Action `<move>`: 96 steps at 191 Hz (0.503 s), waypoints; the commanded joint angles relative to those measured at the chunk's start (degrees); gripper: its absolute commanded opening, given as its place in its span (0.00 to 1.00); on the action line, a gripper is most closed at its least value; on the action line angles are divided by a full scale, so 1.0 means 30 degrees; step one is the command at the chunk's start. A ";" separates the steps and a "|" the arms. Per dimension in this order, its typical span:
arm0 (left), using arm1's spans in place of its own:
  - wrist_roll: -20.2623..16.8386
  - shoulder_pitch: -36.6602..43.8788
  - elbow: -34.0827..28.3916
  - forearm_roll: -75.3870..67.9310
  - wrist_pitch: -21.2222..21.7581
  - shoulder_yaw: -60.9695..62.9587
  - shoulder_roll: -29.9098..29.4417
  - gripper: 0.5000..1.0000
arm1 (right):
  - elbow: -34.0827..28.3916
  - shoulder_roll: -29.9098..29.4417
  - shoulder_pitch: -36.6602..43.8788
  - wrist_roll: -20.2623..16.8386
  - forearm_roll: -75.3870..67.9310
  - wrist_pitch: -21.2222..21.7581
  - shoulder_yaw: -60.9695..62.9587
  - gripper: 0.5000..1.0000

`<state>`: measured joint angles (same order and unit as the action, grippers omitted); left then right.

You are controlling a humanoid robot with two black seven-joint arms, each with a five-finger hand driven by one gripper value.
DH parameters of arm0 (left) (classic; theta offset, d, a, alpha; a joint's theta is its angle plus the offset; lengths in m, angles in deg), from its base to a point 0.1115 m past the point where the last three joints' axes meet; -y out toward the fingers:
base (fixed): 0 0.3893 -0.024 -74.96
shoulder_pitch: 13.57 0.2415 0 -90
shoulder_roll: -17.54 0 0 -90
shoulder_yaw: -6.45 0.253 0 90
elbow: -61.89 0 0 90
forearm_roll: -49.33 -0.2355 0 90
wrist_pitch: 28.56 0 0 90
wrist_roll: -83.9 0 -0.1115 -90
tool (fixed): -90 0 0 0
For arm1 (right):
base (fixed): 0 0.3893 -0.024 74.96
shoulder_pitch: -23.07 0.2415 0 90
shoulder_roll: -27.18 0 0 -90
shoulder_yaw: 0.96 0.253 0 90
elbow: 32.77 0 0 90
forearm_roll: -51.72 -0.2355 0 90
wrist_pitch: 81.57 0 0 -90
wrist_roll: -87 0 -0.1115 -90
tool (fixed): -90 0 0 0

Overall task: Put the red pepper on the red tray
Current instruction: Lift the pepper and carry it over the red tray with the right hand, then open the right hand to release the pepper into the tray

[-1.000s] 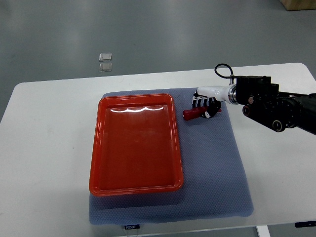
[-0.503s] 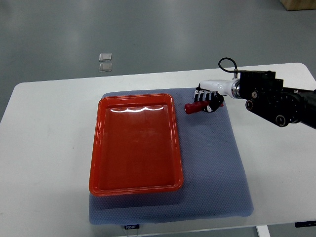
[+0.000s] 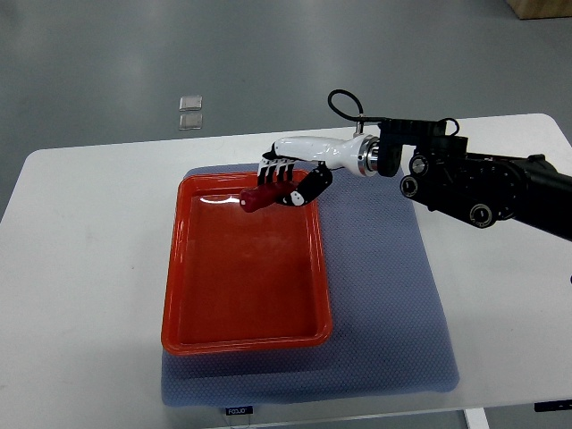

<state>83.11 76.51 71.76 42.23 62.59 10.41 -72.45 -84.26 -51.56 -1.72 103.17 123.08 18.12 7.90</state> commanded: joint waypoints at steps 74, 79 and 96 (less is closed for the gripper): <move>-0.0001 0.0002 -0.0009 -0.0005 0.0000 0.0001 0.0000 1.00 | 0.1726 -0.3725 0.0559 -0.0026 0.1585 -0.0944 -0.4011 0.16; -0.0001 0.0002 -0.0009 -0.0005 0.0000 0.0001 0.0000 1.00 | 0.1726 -0.3725 0.0529 -0.0026 0.1614 -0.0915 -0.4040 0.19; -0.0001 0.0002 0.0020 0.0024 0.0000 0.0001 0.0000 1.00 | 0.1755 -0.3638 0.0529 -0.0114 0.1643 -0.0944 -0.4157 0.56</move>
<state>83.13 76.51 71.74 42.23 62.59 10.41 -72.46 -79.22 -62.65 -0.04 103.09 127.78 15.40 -4.17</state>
